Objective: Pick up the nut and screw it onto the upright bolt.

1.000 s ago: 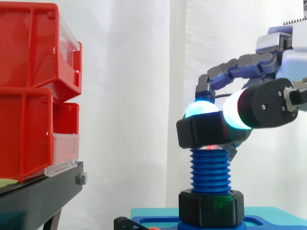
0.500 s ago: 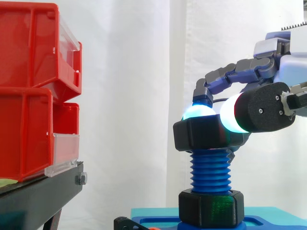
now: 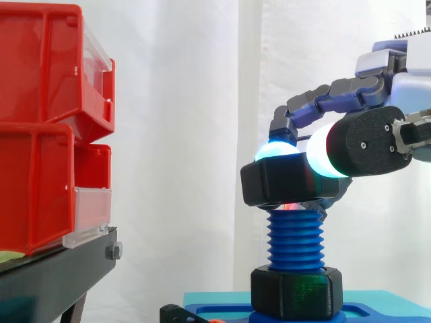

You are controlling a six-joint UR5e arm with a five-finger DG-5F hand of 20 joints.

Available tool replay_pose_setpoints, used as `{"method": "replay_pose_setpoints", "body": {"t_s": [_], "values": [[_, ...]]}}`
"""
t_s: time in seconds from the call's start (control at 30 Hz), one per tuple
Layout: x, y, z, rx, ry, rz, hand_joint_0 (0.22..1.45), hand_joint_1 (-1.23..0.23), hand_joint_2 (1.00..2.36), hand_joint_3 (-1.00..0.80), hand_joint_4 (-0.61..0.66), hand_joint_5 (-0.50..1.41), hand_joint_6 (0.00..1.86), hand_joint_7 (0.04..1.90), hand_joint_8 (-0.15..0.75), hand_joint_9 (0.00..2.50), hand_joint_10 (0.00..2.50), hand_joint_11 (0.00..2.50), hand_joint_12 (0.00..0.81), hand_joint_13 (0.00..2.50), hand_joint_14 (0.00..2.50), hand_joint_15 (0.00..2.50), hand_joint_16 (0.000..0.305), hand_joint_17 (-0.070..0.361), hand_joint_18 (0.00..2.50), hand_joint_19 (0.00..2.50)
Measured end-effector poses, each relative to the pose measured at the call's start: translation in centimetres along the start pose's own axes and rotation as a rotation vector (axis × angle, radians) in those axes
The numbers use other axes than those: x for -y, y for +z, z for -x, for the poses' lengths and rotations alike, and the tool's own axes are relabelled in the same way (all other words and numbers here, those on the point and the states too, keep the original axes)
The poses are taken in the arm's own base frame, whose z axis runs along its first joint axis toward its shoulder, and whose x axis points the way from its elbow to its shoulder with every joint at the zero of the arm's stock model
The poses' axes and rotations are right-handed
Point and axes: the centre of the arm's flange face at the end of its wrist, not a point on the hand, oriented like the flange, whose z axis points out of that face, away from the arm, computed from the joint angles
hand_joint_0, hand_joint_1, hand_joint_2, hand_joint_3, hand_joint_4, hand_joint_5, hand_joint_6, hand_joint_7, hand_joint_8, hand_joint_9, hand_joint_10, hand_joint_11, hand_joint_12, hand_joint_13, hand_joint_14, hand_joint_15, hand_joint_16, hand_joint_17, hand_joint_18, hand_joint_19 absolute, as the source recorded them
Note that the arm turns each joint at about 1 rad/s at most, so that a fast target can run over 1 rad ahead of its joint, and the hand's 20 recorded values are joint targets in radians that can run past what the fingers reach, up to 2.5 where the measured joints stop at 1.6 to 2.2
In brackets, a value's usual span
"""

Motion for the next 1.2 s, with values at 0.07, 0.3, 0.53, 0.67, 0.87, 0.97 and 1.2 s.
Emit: {"method": "replay_pose_setpoints", "body": {"t_s": [0.07,0.3,0.53,0.67,0.87,0.97,1.2], "values": [[-0.02,-0.01,-0.01,0.000,0.000,0.000,0.58,-0.68,1.00,-0.47,0.31,-0.12,0.50,1.31,0.398,1.07,0.01,0.24,0.395,0.99,0.00,0.09,0.054,0.122,0.92,0.24],[-0.01,-0.05,-0.06,-0.003,-0.002,-0.001,0.58,-0.68,1.00,-0.47,0.31,-0.12,0.50,1.31,0.399,1.07,0.01,0.24,0.394,0.99,0.00,0.08,0.054,0.121,0.92,0.24],[0.22,-0.15,-0.34,-0.016,-0.004,-0.006,0.58,-0.68,1.00,-0.48,0.31,-0.12,0.50,1.31,0.396,1.06,0.01,0.24,0.396,0.99,0.00,0.09,0.054,0.122,0.92,0.23],[0.28,-0.21,-0.40,-0.022,-0.006,-0.007,0.58,-0.68,1.00,-0.47,0.31,-0.12,0.50,1.31,0.398,1.06,0.01,0.24,0.395,0.99,0.00,0.09,0.054,0.122,0.92,0.24],[0.33,-0.26,-0.47,-0.029,-0.008,-0.006,0.58,-0.68,1.00,-0.47,0.31,-0.12,0.50,1.31,0.396,1.06,0.01,0.24,0.394,0.99,0.00,0.09,0.054,0.122,0.92,0.24],[0.34,-0.28,-0.48,-0.030,-0.008,-0.007,0.58,-0.68,1.00,-0.47,0.31,-0.12,0.50,1.31,0.398,1.06,0.01,0.24,0.394,0.99,0.00,0.09,0.054,0.122,0.92,0.24],[0.36,-0.26,-0.46,-0.029,-0.007,-0.007,0.58,-0.68,1.00,-0.47,0.31,-0.12,0.50,1.31,0.400,1.07,0.01,0.24,0.394,0.99,0.00,0.09,0.054,0.122,0.92,0.24]]}}
